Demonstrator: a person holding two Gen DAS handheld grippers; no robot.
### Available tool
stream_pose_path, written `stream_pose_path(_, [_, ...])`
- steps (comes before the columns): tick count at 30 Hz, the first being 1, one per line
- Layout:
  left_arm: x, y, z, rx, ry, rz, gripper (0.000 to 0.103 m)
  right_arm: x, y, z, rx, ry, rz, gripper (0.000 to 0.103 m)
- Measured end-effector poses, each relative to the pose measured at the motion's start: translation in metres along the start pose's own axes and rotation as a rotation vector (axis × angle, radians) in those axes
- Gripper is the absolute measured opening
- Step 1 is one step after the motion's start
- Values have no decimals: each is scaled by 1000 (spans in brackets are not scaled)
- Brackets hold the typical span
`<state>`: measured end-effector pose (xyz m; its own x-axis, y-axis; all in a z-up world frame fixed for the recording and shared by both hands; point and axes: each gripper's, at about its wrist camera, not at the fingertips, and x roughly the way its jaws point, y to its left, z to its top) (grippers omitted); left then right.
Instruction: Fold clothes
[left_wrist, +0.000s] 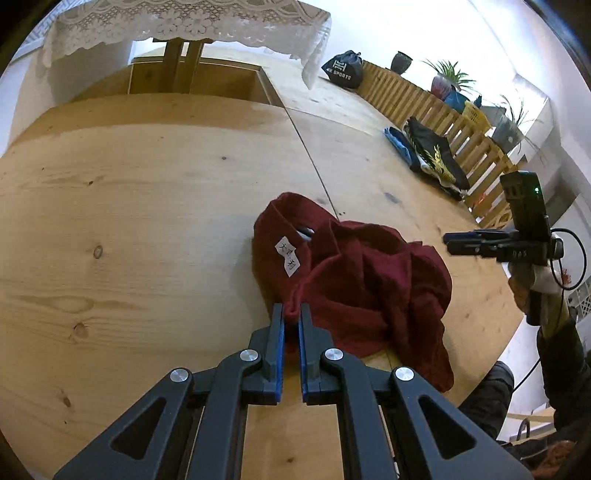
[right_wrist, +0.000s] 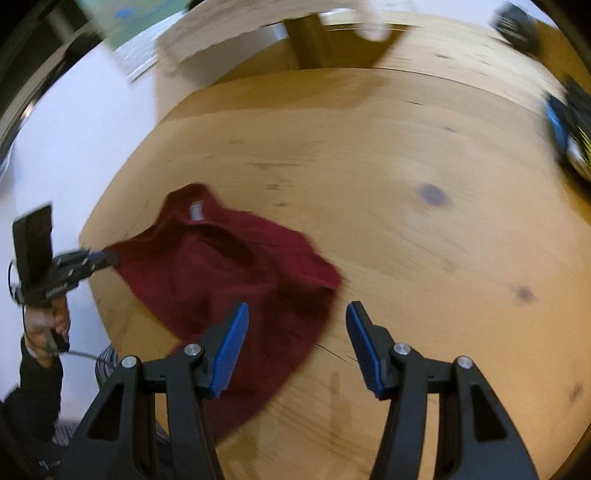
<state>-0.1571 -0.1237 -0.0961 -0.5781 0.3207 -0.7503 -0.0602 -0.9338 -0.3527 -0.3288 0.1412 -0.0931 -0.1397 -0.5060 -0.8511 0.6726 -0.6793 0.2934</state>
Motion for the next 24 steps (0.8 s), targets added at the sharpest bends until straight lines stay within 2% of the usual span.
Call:
stream_pose_path(4, [-1, 8, 3, -4, 1, -7, 5, 22, 23, 23, -119, 24, -26, 54])
stream_pose_path(5, [0, 10, 4, -3, 2, -5, 5, 28, 25, 29, -134, 31, -25, 52])
stream_pose_path(6, [0, 14, 5, -4, 5, -6, 5, 33, 26, 33, -149, 43, -27, 45])
stream_pose_path(8, [0, 18, 7, -6, 8, -10, 5, 45, 27, 40, -179, 79, -40, 40])
stream_pose_path(15, [4, 22, 11, -4, 16, -14, 5, 76, 29, 44, -250, 160, -93, 40])
stream_pose_path(16, [4, 22, 11, -4, 16, -13, 5, 78, 28, 43, -247, 167, -85, 38])
stream_pose_path(17, [5, 23, 12, -5, 15, -11, 5, 79, 28, 43, -242, 171, -71, 19])
stream_pose_path(18, [5, 24, 13, -9, 10, -12, 5, 79, 27, 42, -238, 172, -61, 6])
stream_pose_path(21, [0, 26, 17, -18, -16, -18, 5, 68, 30, 41, -234, 140, -40, 5])
stream_pose_path(24, [-12, 25, 26, -20, -63, -20, 5, 38, 35, 42, -213, 73, -38, 4])
